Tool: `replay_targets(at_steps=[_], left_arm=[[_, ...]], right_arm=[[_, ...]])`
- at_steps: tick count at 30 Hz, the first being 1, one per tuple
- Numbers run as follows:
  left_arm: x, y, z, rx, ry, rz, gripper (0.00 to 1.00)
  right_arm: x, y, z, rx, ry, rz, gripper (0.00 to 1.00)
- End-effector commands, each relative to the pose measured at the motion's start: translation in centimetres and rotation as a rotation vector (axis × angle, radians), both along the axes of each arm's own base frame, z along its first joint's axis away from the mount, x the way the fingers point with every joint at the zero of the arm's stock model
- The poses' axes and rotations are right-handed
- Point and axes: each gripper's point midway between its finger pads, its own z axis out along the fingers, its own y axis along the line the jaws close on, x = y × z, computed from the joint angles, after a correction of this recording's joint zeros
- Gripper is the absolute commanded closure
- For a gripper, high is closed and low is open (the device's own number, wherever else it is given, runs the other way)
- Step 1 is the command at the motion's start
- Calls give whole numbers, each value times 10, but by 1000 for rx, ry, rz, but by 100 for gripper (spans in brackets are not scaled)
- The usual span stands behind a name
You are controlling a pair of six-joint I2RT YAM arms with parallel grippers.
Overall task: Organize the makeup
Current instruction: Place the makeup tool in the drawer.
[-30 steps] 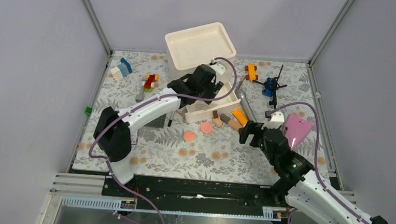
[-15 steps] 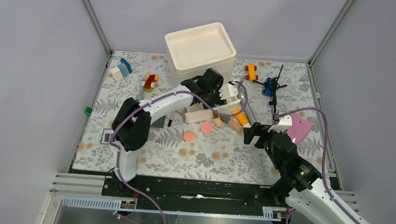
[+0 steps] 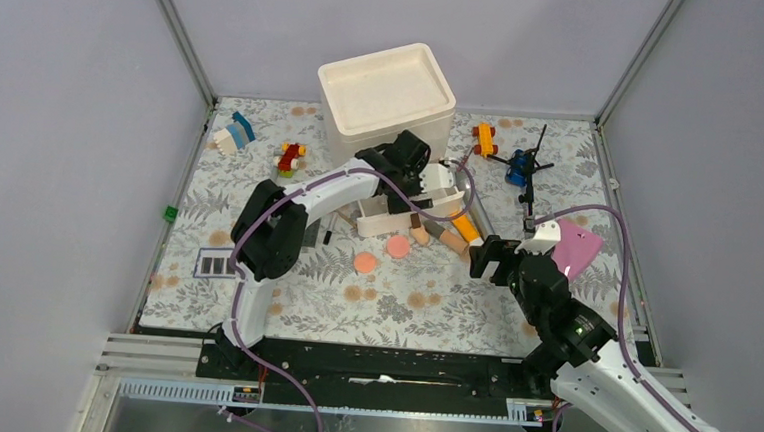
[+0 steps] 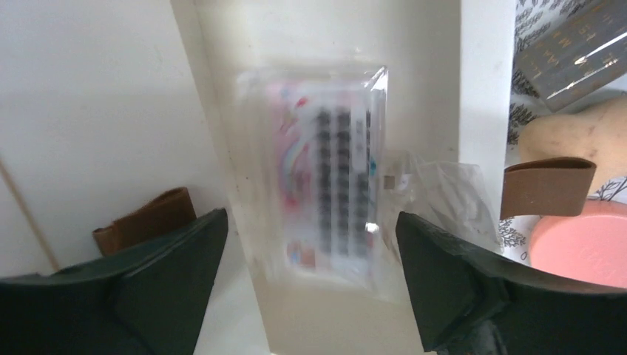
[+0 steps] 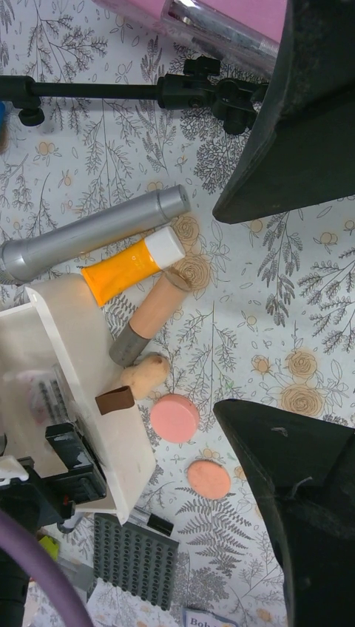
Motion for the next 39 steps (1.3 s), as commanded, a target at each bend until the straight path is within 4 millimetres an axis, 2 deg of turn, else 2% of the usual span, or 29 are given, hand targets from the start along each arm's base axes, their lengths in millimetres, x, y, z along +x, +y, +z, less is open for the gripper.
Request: replay_targets(at_steps=[1,9,13,18,22,25,28,30,32,34,36,39], left_arm=[[10,-19,46,-106,-66,-20,1],[11,-21,78,-167,-108,29,1],[12,-25,114,-264,-140,110,1],[0,-26,162,-443,-140,221,1],[-7,-18,196,-649,-121,429,1],[-13,1,208,-784,-94,645,1],[-33,24,199,-879,-37,835,1],[-50,44,181,-929,10,961,1],[-66,67,155,-954,77,1072,1],[-86,97,120,-952,156,1206,1],[-100,126,95,-958,174,1340,1],[-117,164,72,-959,127,1519,1]], right_arm=[[3,-1,8,-10,-20,-9,4],[4,0,14,-9,-28,-5,4],[4,-2,16,-12,-33,-16,4],[6,-6,17,-28,-22,-41,3],[9,0,12,-32,8,-37,3],[11,6,8,-38,36,-20,3],[13,10,4,-48,47,-10,2],[14,12,3,-53,47,-1,2],[15,13,2,-58,47,6,2],[15,15,-1,-60,50,12,2],[15,17,-4,-63,52,24,2],[17,19,-6,-63,54,27,2]])
